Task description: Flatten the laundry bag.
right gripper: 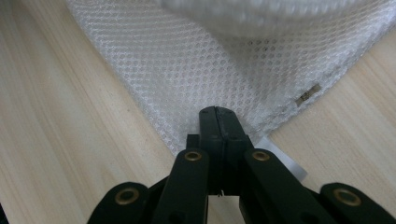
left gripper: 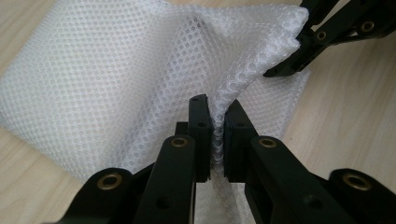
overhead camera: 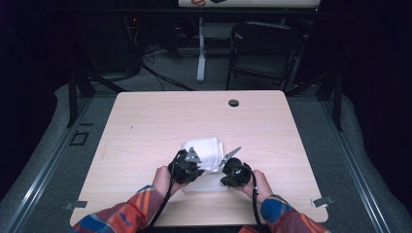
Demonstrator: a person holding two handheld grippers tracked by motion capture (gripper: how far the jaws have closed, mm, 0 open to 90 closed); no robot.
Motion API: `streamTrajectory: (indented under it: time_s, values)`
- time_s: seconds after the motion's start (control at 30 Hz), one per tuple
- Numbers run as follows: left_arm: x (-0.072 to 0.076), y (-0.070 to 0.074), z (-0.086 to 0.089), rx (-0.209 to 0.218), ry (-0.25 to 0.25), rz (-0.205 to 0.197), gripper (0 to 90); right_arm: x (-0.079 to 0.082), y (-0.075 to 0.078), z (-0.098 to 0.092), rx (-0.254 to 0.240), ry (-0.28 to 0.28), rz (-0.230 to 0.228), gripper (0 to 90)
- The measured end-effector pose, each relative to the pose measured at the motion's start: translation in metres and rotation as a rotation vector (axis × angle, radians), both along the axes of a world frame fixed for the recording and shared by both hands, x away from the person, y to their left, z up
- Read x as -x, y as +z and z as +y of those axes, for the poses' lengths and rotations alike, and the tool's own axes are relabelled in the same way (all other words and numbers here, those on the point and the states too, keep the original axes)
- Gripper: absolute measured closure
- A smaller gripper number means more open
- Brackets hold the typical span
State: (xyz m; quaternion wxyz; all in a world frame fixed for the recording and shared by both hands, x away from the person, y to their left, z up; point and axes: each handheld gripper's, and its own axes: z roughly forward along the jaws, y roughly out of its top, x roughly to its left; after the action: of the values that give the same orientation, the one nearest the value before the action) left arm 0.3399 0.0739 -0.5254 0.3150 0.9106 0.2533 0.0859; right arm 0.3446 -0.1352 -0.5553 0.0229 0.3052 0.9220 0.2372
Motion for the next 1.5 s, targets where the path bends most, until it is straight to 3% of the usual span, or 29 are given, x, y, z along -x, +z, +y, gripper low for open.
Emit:
streamTrajectory:
  time_s: [0.73,1.5]
  values:
    - [0.002,0.017,0.029,0.058,0.074,-0.034,85.5,0.001,0.002,0.001,0.05,-0.006,-0.005,90.0]
    - [0.005,0.022,0.052,0.068,0.124,-0.046,85.7,-0.001,0.004,-0.009,0.082,-0.035,-0.001,90.0]
